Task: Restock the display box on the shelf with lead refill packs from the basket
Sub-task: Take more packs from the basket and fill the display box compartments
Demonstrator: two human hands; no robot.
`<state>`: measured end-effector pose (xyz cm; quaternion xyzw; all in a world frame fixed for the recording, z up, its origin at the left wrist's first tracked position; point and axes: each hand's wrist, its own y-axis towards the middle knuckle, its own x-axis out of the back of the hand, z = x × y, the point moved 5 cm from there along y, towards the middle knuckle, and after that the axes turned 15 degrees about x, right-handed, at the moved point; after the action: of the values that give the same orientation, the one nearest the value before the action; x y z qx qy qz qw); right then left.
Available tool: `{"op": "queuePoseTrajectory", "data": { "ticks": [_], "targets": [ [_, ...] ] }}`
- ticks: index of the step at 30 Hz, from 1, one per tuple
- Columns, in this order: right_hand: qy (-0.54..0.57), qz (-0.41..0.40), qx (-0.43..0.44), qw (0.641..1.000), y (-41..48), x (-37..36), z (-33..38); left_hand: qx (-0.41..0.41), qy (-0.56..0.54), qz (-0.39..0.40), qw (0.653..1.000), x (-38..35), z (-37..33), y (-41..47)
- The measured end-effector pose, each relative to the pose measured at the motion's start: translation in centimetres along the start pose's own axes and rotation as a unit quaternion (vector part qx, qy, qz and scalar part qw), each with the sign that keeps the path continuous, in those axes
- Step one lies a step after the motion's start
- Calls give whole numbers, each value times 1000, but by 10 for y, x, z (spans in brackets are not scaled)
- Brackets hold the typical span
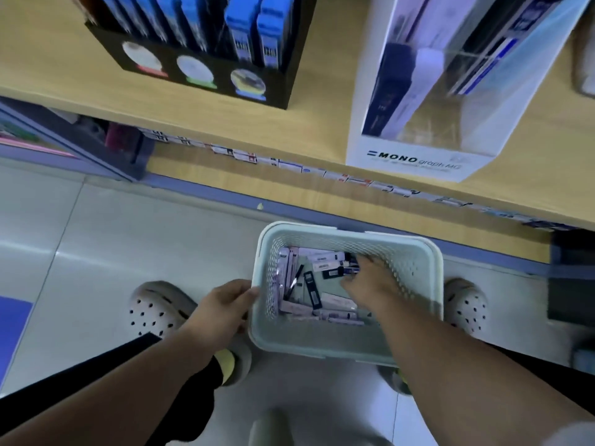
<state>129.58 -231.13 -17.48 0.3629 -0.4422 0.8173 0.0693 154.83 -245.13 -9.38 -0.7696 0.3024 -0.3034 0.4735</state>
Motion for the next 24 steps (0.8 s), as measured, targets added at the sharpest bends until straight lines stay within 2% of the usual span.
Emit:
{"op": "queuePoseTrajectory", "data": {
  "ticks": [2,5,11,17,19,24],
  "targets": [
    [-25,-1,12,1000,8,-6,-3,-20,24,3,1000,-4,4,3],
    [-61,-14,20,998,14,-9,-9,-48,53,-32,997,-3,-3,8],
    [-64,26,92,993,9,-24,-10,-72,-1,-27,997,1,-10,13],
    [-59,42,138,988,-1,-37,-2,-123,21,-107,986,-7,-9,11],
    [-36,64,139,988,-6,-43,2,-132,32,-136,981,-10,-8,13],
    [-14,58,140,988,-9,-46,8,-173,68,-183,965,-15,-7,18]
  ]
}}
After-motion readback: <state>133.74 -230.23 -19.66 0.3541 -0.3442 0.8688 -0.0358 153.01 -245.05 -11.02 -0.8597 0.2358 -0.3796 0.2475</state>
